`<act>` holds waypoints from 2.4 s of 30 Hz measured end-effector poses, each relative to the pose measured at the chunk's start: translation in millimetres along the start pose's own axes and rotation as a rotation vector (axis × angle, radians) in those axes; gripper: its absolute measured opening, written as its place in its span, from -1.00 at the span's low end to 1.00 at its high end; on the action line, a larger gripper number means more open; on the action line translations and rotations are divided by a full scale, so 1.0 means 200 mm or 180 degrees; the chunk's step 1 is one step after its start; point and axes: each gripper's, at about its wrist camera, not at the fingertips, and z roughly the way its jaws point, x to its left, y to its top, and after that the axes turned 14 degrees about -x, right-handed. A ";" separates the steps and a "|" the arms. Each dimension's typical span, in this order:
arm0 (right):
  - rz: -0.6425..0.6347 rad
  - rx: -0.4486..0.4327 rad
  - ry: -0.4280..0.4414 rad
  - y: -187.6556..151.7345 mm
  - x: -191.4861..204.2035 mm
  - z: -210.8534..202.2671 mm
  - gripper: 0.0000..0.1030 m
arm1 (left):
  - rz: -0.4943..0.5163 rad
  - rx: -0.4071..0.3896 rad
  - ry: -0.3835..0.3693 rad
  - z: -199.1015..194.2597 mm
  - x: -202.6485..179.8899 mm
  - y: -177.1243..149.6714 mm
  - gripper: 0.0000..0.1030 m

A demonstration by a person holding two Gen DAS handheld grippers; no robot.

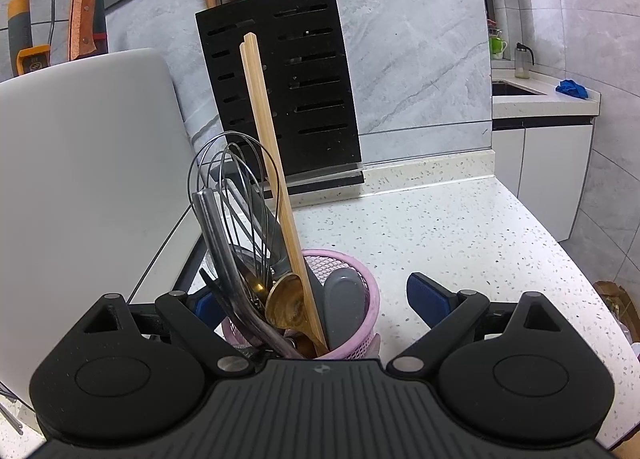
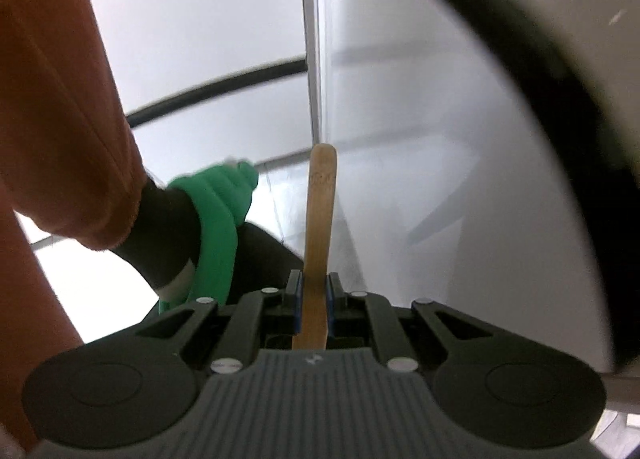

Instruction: Organize utensils

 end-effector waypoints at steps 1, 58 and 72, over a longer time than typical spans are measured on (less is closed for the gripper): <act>-0.0024 -0.0069 -0.0005 0.01 0.00 -0.04 -0.84 | -0.0002 -0.0002 0.0000 0.00 0.00 0.00 1.00; 0.0619 -0.3066 -0.0403 0.97 -0.78 -1.04 -0.83 | -0.0060 -0.0042 -0.0053 -0.02 0.04 -0.04 0.77; 0.0620 -0.2786 -0.0367 0.98 -0.80 -0.85 -1.00 | -0.0065 -0.0033 -0.0076 -0.02 0.03 -0.04 0.67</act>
